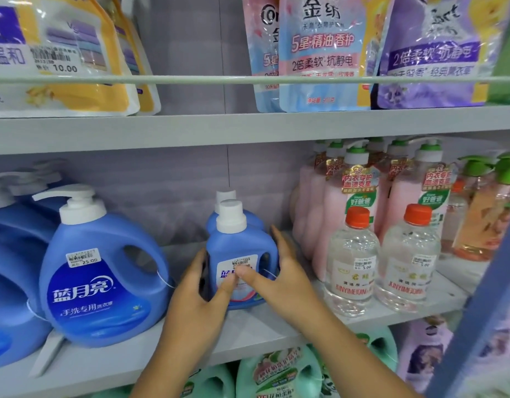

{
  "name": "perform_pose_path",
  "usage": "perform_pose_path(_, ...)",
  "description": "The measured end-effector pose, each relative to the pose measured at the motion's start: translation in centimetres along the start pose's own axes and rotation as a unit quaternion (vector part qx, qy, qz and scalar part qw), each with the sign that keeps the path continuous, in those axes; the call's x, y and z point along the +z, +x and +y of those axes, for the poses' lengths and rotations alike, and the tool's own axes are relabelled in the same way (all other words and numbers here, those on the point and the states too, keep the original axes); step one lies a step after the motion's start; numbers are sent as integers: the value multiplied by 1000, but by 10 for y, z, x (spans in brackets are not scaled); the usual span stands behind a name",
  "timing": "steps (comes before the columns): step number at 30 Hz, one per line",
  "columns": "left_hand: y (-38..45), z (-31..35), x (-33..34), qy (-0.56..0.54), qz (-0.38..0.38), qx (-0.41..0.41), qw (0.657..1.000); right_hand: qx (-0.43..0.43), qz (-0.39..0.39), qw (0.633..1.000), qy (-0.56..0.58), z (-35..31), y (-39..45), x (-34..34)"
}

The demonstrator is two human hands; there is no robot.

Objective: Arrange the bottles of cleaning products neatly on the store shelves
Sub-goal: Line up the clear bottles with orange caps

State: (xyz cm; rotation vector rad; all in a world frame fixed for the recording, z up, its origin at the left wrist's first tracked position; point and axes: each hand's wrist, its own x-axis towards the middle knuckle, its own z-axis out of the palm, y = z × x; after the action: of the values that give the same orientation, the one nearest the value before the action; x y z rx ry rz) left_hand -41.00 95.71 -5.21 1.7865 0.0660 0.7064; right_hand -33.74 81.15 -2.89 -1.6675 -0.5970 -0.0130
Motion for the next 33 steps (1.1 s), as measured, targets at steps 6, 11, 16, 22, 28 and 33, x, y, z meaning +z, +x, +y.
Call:
perform_pose_path(6,-33,27,46,72,162,163,970,-94,37,991,-84,-35,-74,-61)
perform_pose_path(11,-36,49,116,-37,18,3,999,-111,259,957,-74,-21,-93,-139)
perform_pose_path(16,-36,54,168,-25,-23,-100,994,43,274,954,-118,14,-80,-183)
perform_pose_path(22,-37,60,189,20,35,-106,994,77,181,978,-68,47,-60,-191)
perform_pose_path(28,-54,80,205,47,103,-115,987,47,121,991,-22,44,-64,-209)
perform_pose_path(33,-96,103,214,53,161,-116,979,41,72,996,11,33,-93,-229)
